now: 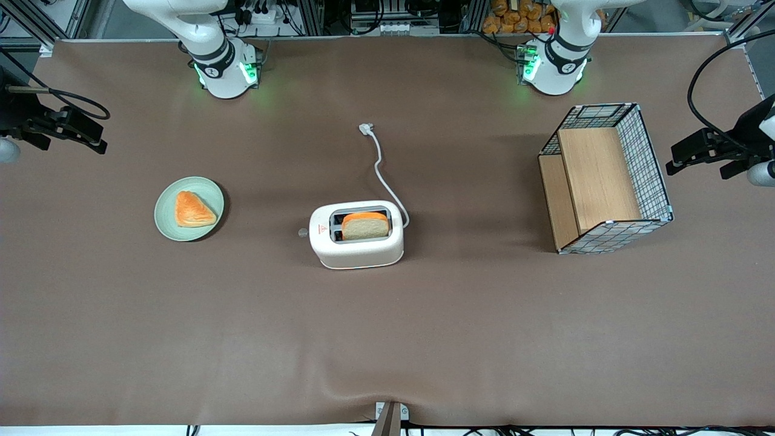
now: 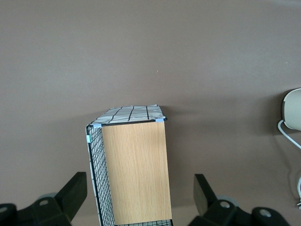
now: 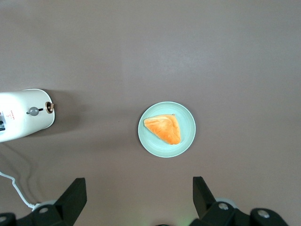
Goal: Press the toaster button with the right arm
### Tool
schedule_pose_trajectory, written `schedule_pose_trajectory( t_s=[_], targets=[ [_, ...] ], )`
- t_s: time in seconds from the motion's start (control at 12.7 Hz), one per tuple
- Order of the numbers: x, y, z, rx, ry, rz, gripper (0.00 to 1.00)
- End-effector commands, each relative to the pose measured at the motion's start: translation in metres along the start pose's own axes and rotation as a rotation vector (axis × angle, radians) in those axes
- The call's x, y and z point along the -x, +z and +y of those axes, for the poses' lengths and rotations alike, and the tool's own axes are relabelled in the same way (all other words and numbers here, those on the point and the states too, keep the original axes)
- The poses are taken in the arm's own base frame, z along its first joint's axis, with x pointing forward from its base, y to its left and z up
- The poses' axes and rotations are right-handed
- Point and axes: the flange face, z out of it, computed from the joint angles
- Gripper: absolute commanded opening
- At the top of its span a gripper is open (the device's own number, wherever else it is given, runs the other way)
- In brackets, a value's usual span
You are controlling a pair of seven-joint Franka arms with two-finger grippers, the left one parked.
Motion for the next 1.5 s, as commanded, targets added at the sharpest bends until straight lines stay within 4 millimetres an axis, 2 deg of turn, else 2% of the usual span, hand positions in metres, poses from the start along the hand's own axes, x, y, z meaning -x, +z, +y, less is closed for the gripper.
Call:
schedule_pose_trajectory(
  t_s=[0.0, 0.39, 1.03, 1.42],
  targets=[
    [0.004, -0.003, 0.003, 0.022, 0.013, 0.021, 1.0],
    [0.006, -0.006, -0.009, 0.033, 0.015, 0.026, 1.0],
    [0.006, -0.01, -0.006, 0.004, 0.027, 0.03, 1.0],
    [0.0, -0.003, 0.019, 0.002, 0.072, 0.021, 1.0]
  ],
)
